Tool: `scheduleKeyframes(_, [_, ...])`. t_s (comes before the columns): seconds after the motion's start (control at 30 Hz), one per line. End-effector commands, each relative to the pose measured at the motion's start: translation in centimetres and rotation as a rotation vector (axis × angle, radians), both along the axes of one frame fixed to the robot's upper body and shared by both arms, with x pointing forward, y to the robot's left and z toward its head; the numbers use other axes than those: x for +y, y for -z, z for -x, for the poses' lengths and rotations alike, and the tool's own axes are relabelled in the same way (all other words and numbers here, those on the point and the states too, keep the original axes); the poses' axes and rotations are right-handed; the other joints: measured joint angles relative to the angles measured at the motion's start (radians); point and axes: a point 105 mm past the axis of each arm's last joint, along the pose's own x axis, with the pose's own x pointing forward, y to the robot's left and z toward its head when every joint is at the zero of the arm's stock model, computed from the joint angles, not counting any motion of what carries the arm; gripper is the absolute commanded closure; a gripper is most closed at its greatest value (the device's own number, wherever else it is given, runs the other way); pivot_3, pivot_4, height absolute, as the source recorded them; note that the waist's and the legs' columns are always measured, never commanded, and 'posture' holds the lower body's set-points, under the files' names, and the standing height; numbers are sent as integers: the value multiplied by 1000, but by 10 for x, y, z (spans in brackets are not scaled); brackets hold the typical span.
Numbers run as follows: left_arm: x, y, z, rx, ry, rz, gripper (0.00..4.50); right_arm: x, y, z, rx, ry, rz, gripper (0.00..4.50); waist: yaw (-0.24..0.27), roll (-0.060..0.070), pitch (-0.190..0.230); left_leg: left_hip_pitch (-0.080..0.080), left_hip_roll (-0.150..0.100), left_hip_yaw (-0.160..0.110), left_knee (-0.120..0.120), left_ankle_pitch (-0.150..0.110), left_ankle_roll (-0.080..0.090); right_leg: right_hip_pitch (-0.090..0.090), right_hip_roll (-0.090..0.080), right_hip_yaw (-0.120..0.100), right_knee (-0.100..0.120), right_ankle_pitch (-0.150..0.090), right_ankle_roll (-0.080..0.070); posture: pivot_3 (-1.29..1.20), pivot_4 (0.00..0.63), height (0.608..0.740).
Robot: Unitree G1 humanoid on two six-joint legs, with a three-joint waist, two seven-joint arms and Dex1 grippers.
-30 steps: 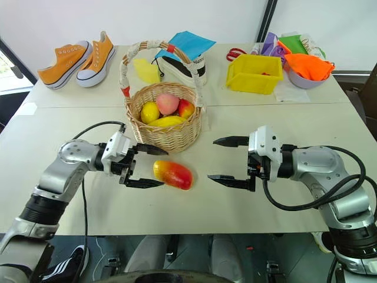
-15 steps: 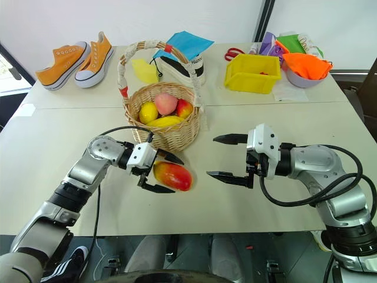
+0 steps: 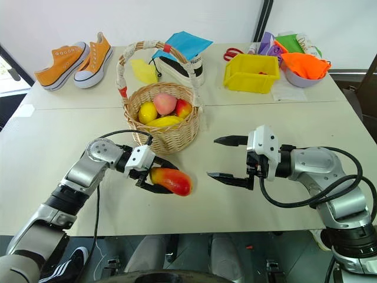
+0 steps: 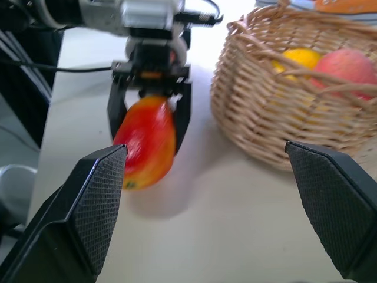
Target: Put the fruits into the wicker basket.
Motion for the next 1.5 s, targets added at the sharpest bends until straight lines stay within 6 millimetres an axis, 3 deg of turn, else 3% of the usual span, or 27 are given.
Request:
scheduleKeyframes(0.03, [5, -32, 2, 7, -54, 136, 1709, -2, -9, 1, -52, -11, 10, 0, -6, 0, 0, 0, 0, 0, 0, 0, 0, 0, 0, 0, 0, 0, 0, 0, 150, 740])
scheduleKeyframes(0.13, [12, -72, 3, 31, -111, 277, 1709, -7, -8, 0, -49, -3, 25, 0, -13, -1, 1, 0, 0, 0, 1, 0, 0, 0, 0, 0, 1, 0, 0, 0, 150, 740])
scheduleKeyframes(0.3, [21, -111, 18, 40, -146, 370, 1709, -10, -7, -3, -47, 5, 27, 0, -17, -1, 0, 1, 0, -1, 2, 0, 0, 0, 0, 0, 2, 0, 0, 0, 150, 740])
scheduleKeyframes(0.43, [30, -148, -15, -128, -389, 491, 1709, -5, -10, -11, -72, 24, -25, 0, -13, -1, 1, 2, 0, -2, 4, 0, 0, 1, 0, 0, 4, 0, 0, 0, 150, 740])
scheduleKeyframes(0.67, [39, -134, -49, -235, -662, 444, 1709, -1, -22, -35, -126, 103, -111, 0, -14, -1, 1, 4, 0, 0, 6, 0, 0, 4, 0, 1, 6, 0, 0, 0, 150, 740])
scheduleKeyframes(0.8, [52, -136, -65, -222, -775, 454, 1709, -3, -30, -46, -164, 145, -140, 0, -14, -1, 1, 4, 0, 0, 6, 0, -1, 3, 1, 1, 8, 0, 0, 0, 150, 740])
scheduleKeyframes(0.97, [53, -128, -80, -170, -853, 449, 1709, -1, -29, -47, -183, 142, -139, 0, -12, -1, 1, 4, 0, 0, 5, 0, -1, 2, 1, 1, 8, 0, 1, 0, 150, 740])
scheduleKeyframes(1.07, [54, -132, -88, -196, -886, 461, 495, -1, -29, -47, -194, 139, -130, 0, -13, -1, 1, 4, 0, 0, 6, 0, -1, 3, 1, 1, 8, 0, 1, 0, 150, 740])
scheduleKeyframes(1.1, [53, -133, -88, -188, -882, 472, 94, -1, -29, -47, -191, 138, -131, 0, -13, -1, 1, 4, 0, 0, 6, 0, -1, 3, 1, 1, 8, 0, 1, 0, 150, 740])
scheduleKeyframes(1.13, [51, -134, -85, -176, -868, 482, 32, -1, -28, -46, -191, 134, -128, 0, -14, -1, 1, 4, 0, 0, 6, 0, -1, 2, 1, 1, 8, 0, 1, 0, 150, 740])
scheduleKeyframes(1.23, [47, -134, -73, -159, -812, 486, 32, -1, -28, -46, -190, 137, -134, 0, -17, -1, 1, 4, 0, 0, 5, 1, -1, 2, 1, 1, 9, 0, 1, 0, 150, 740])
scheduleKeyframes(1.33, [47, -135, -49, -121, -709, 523, 32, -2, -26, -45, -182, 130, -128, 0, -19, -1, 1, 4, 0, 0, 4, 1, -1, 1, 1, 1, 9, 0, 1, 0, 150, 740])
scheduleKeyframes(1.5, [59, -138, -17, -49, -661, 587, 32, -3, -26, -44, -183, 128, -137, 0, -15, -1, 1, 4, 0, 0, 4, 1, -2, 1, 0, 2, 8, 0, 0, 0, 150, 740])
